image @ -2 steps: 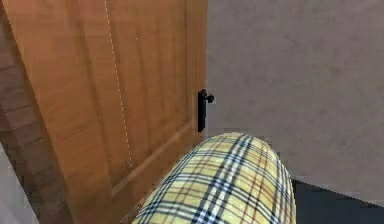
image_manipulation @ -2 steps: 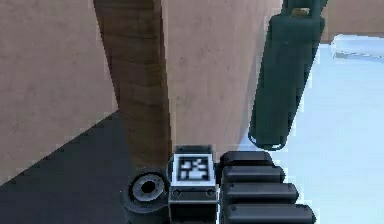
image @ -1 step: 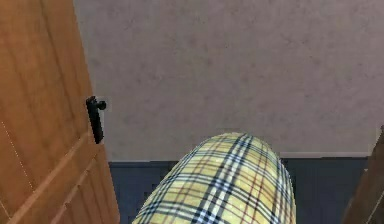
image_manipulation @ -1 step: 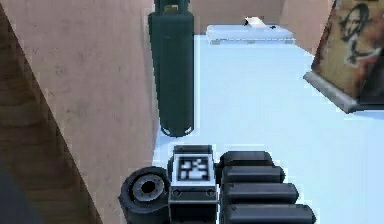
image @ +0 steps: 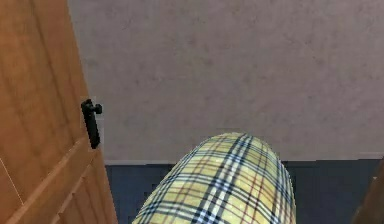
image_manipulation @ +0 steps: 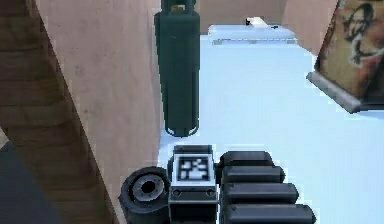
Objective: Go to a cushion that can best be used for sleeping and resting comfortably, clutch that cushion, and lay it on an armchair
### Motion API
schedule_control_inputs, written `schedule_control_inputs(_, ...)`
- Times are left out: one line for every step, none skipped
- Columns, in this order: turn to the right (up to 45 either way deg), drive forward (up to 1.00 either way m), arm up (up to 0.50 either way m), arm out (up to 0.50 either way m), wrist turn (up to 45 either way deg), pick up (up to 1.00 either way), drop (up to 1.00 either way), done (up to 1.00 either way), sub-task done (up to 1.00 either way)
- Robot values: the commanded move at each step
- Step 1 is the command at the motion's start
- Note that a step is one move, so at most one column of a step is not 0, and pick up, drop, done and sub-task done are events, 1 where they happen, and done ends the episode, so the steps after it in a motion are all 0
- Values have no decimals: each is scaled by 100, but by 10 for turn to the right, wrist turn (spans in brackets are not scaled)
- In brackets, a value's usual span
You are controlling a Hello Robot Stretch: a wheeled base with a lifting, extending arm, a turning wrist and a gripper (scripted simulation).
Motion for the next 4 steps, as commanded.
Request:
schedule_control_inputs(-60, 0, 0, 0, 0, 0, 0, 0, 0)
schedule_control_inputs(0, 100, 0, 0, 0, 0, 0, 0, 0)
schedule_control_inputs(-150, 0, 0, 0, 0, 0, 0, 0, 0)
schedule_control_inputs(0, 10, 0, 0, 0, 0, 0, 0, 0)
